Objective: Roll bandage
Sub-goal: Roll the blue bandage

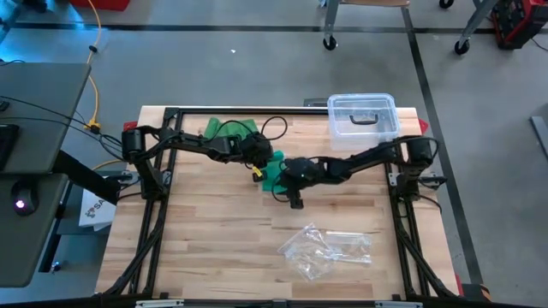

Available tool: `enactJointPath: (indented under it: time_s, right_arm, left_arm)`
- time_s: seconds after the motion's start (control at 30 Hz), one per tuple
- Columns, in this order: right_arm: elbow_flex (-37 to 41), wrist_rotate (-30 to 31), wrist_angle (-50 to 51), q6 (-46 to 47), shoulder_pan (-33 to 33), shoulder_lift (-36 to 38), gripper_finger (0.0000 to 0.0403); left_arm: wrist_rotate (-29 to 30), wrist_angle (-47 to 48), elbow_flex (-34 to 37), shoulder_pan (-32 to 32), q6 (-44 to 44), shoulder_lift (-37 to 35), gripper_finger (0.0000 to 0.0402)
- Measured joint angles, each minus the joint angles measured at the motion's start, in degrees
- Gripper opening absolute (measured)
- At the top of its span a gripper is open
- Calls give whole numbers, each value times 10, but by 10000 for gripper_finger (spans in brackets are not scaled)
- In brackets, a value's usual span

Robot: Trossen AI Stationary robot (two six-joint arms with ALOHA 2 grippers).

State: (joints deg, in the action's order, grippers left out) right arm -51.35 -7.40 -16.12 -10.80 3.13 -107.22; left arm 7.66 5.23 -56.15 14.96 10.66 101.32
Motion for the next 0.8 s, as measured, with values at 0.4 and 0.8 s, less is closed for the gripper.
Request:
enactJointPath:
  time_s: [0.4,0.8]
  right_arm:
    - [0,35,-32,-13,11,-62,44]
    - [-1,-40,-9,28,-106,29,1]
  left_arm:
    - [0,0,0,0,0,0,72]
    - [2,8,0,-1,23,0,72]
